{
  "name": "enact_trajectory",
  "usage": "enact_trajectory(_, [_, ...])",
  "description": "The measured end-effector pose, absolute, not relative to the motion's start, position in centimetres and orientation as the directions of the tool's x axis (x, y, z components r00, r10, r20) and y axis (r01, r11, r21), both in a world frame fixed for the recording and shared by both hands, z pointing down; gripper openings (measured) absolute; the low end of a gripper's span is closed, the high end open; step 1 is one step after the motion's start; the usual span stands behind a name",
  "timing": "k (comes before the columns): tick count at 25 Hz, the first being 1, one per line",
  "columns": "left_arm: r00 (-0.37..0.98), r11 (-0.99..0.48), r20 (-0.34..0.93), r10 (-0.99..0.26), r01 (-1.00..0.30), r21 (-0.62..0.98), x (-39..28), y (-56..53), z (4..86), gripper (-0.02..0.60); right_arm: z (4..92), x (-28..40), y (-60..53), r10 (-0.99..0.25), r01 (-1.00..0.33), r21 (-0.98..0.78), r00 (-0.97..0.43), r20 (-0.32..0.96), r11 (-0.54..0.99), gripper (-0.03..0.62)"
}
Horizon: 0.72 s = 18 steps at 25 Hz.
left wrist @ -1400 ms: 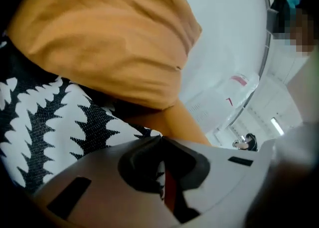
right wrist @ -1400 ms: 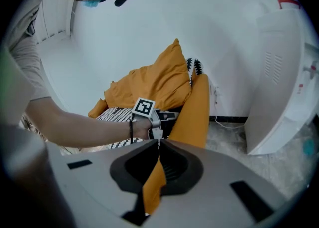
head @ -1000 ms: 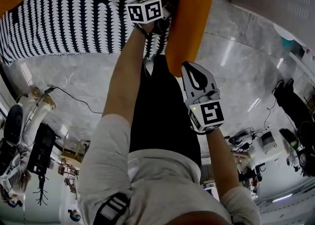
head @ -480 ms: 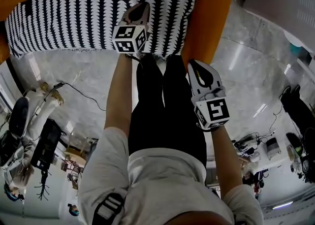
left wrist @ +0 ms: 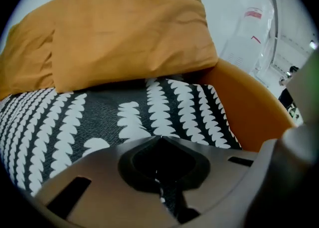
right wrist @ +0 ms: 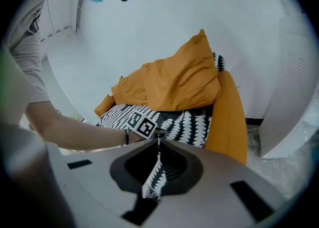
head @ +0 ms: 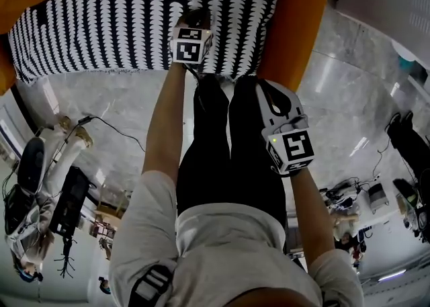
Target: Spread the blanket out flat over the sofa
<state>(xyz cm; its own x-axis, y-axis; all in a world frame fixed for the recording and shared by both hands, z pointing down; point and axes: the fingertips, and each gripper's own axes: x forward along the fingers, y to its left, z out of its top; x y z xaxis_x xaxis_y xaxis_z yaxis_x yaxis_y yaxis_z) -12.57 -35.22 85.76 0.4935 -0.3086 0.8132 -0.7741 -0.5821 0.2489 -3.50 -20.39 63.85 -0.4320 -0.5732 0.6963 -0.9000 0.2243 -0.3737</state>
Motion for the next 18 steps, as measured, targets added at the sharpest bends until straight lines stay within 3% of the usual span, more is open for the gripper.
enact_trajectory(6, [0.518, -0.647, 0.833, -0.193, -0.706, 0.289, -11.1, -34.5, 87.2, 0.014, 62.8, -4.9, -20.4, -0.584, -0.919, -0.339, -0.389, 0.712, 0.200, 0.026])
enact_trajectory(18, [0.629, -0.722, 0.710, -0.318, -0.645, 0.249, -13.0, -32.8, 70.0, 0.012, 55.3, -7.8, -21.6, -0.703, -0.961, -0.263, -0.242, 0.669, 0.081, 0.026])
